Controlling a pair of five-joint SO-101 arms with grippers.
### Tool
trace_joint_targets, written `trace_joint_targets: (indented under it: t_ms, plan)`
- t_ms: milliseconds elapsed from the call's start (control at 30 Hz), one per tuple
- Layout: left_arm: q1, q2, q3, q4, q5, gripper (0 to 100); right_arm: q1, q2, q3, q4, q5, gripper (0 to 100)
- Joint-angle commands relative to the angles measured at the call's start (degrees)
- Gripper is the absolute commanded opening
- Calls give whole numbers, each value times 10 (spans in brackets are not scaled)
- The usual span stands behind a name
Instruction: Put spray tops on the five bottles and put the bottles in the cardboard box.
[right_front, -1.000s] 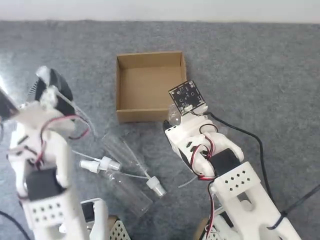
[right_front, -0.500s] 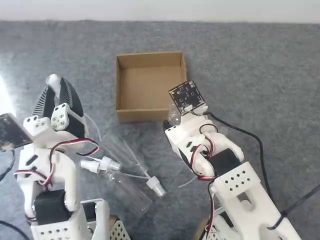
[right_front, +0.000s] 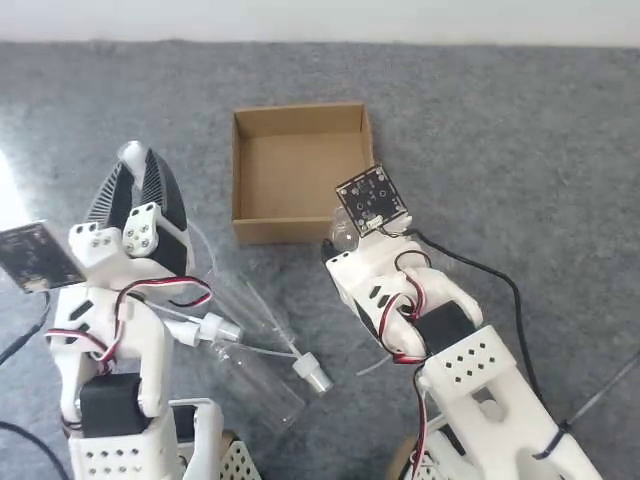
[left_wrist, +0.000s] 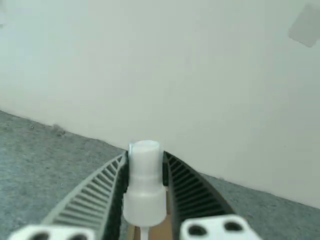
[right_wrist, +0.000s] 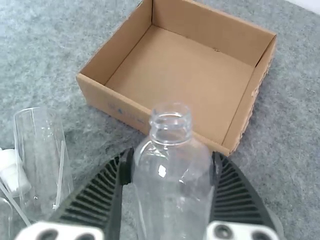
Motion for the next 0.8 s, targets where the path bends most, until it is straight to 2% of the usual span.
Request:
trace_joint_targets:
  t_ms: [0, 300, 533, 767]
  plan:
    - [4, -8, -8, -20, 15, 10, -6, -17, -8, -22, 11, 132]
    - [4, -8, -20, -76, 40, 11, -6, -16, -2, -29, 11, 132]
    - [8, -7, -97, -77, 102, 11, -15, -16, 0, -32, 11, 133]
    - [4, -8, -89, -76, 157, 11, -15, -17, 49, -145, 11, 130]
